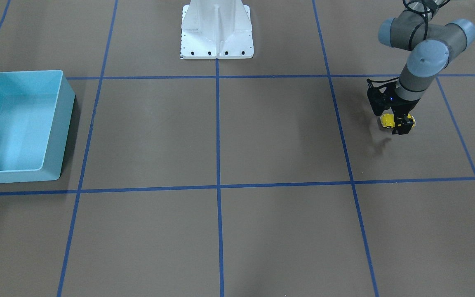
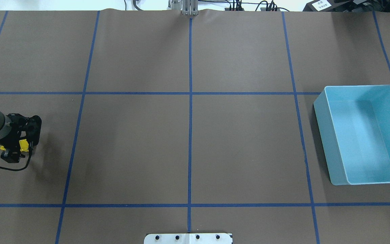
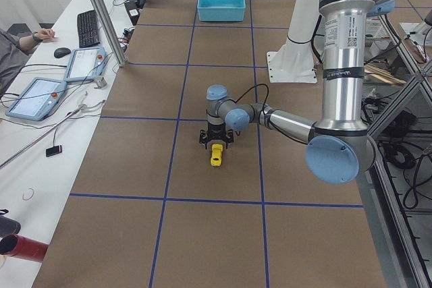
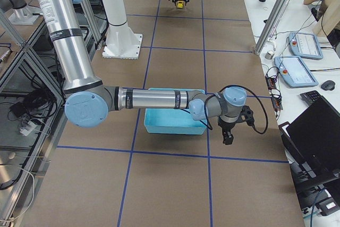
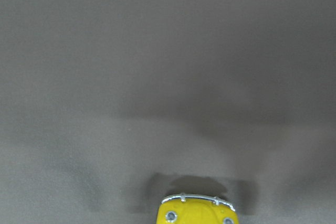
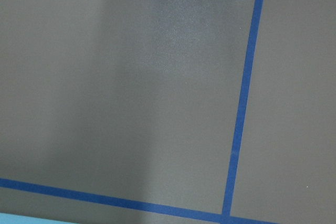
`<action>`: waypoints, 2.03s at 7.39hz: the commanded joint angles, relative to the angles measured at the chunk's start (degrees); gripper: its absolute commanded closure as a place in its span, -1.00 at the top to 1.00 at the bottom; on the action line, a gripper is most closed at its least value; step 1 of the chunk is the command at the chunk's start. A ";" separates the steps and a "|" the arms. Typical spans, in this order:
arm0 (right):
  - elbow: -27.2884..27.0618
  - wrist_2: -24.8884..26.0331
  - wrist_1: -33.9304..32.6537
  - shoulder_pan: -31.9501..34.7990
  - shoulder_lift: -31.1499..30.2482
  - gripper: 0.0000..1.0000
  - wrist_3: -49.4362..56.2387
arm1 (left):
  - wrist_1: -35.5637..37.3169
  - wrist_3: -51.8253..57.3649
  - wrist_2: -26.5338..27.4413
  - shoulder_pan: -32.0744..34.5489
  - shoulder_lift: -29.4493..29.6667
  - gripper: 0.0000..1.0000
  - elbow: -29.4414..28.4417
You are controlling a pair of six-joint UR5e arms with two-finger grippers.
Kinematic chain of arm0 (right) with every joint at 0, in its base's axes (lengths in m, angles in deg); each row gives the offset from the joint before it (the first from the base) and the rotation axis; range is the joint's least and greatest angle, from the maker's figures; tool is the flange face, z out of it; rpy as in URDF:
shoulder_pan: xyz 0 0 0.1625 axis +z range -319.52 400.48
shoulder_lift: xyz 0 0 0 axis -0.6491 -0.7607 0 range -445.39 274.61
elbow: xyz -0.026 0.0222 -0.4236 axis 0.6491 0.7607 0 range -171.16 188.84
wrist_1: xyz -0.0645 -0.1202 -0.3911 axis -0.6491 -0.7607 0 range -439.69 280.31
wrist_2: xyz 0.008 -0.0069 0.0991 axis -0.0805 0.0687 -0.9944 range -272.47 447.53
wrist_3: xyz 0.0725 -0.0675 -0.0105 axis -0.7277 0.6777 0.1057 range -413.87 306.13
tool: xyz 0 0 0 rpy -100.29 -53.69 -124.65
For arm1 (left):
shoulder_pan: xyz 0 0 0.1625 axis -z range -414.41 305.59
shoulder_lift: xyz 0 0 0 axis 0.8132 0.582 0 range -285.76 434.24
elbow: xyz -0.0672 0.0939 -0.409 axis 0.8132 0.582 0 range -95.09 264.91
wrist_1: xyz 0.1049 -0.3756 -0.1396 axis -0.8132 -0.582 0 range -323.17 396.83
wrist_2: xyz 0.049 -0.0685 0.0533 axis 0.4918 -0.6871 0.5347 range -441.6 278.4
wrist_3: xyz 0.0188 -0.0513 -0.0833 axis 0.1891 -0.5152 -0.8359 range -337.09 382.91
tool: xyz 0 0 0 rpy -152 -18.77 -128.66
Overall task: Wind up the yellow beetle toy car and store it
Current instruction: 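Press the car down with the left gripper and drag it backward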
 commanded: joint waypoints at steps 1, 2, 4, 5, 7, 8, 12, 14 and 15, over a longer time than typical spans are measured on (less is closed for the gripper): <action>0.00 0.00 0.00 0.00 0.00 1.00 0.00 | 0.07 0.04 0.00 -0.23 -0.26 1.00 -0.04; 0.00 0.00 0.00 0.00 0.00 1.00 0.00 | 0.07 0.04 0.00 -0.23 -0.35 1.00 -0.04; -0.09 0.00 0.00 0.00 0.00 1.00 0.00 | 0.07 0.12 -0.09 -0.32 -0.35 0.56 -0.48; -0.09 0.00 0.00 0.00 0.00 1.00 0.00 | 0.07 0.12 -0.09 -0.23 -0.35 0.23 -0.48; -0.09 0.00 0.00 0.00 0.00 1.00 0.00 | -0.19 0.12 -0.09 -0.15 -0.44 -0.36 0.04; -0.09 0.00 0.00 0.00 0.00 1.00 0.00 | -0.37 0.21 -0.18 0.20 -0.53 -0.62 0.48; 0.00 0.00 0.00 0.00 0.00 1.00 0.00 | -0.46 0.21 -0.79 3.10 -0.79 -1.00 2.94; 0.00 0.00 0.00 0.00 0.00 1.00 0.00 | -2.46 0.38 -4.11 5.73 -0.97 -1.00 2.69; -0.09 0.00 0.00 0.00 0.00 1.00 0.00 | -4.31 0.91 -5.52 6.79 -1.31 -1.00 2.42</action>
